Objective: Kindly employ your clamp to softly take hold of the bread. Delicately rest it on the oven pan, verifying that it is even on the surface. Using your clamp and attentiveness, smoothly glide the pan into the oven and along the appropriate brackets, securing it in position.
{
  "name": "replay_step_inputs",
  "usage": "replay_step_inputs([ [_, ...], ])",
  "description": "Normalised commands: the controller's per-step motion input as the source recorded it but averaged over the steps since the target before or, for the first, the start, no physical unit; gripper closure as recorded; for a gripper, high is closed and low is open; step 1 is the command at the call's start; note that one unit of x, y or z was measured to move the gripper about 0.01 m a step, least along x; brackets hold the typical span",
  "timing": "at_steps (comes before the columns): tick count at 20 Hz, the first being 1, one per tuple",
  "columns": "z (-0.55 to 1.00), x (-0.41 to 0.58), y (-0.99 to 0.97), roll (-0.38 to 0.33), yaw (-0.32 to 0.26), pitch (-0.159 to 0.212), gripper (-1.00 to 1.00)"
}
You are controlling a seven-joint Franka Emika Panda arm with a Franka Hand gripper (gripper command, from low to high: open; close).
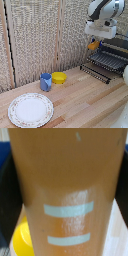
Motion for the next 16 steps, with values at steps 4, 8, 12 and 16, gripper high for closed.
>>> replay_step_inputs([
  [4,0.18,0.428,-0.84,0.071,-0.035,0.008,1.0],
  [8,0.05,0.305,-0.83,0.057,-0.055,0.028,1.0],
  [12,0.0,0.176,-0.84,0.043,-0.072,0.039,1.0],
  [16,0.0,0.054,-0.79,0.025,-0.115,0.042,1.0],
])
